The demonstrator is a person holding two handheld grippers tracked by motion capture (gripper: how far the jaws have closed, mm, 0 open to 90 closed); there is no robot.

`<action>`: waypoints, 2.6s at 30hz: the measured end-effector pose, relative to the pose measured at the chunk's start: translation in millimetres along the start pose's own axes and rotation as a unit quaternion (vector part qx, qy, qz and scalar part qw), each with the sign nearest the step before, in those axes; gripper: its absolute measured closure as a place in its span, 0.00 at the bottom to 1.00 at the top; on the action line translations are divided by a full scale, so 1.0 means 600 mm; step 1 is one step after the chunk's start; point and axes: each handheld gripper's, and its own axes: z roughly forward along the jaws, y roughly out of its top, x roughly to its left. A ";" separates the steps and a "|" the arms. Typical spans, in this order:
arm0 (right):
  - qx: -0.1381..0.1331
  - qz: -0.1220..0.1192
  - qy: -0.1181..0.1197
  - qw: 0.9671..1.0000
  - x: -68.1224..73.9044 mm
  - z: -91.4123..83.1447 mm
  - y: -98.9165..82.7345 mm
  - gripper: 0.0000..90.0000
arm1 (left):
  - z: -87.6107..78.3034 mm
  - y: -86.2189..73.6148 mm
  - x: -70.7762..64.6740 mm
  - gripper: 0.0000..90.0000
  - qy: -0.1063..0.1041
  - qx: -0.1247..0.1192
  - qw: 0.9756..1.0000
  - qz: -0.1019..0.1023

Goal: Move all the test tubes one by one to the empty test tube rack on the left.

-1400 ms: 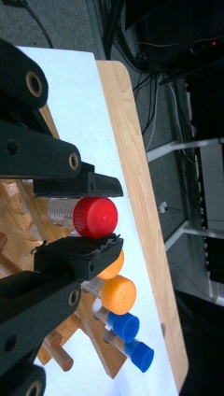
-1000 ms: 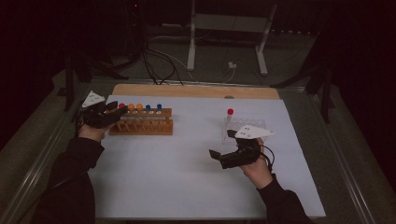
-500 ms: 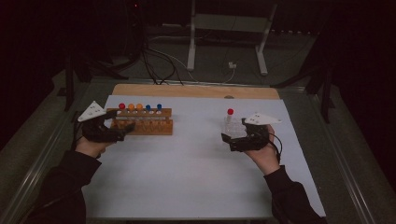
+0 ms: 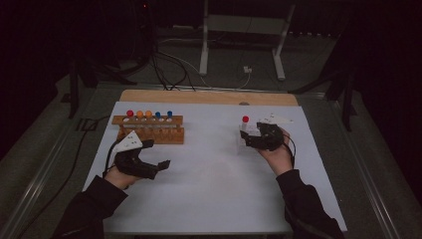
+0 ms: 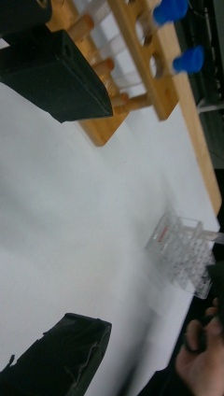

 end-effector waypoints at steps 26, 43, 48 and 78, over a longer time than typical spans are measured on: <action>0.036 -0.006 -0.013 0.999 -0.002 0.040 0.019 0.84 | 0.017 -0.004 -0.014 0.02 -0.023 0.017 1.000 0.010; -0.031 -0.049 0.013 0.998 0.033 -0.055 0.070 0.84 | 0.018 0.033 -0.031 0.02 -0.041 0.009 0.999 0.030; -0.029 -0.062 0.041 0.997 0.059 -0.067 0.060 0.84 | 0.023 0.047 -0.039 0.02 -0.049 0.006 0.998 0.037; 0.039 -0.108 0.167 0.979 0.177 -0.062 -0.028 0.84 | 0.118 0.110 -0.098 0.36 -0.110 -0.016 0.989 0.094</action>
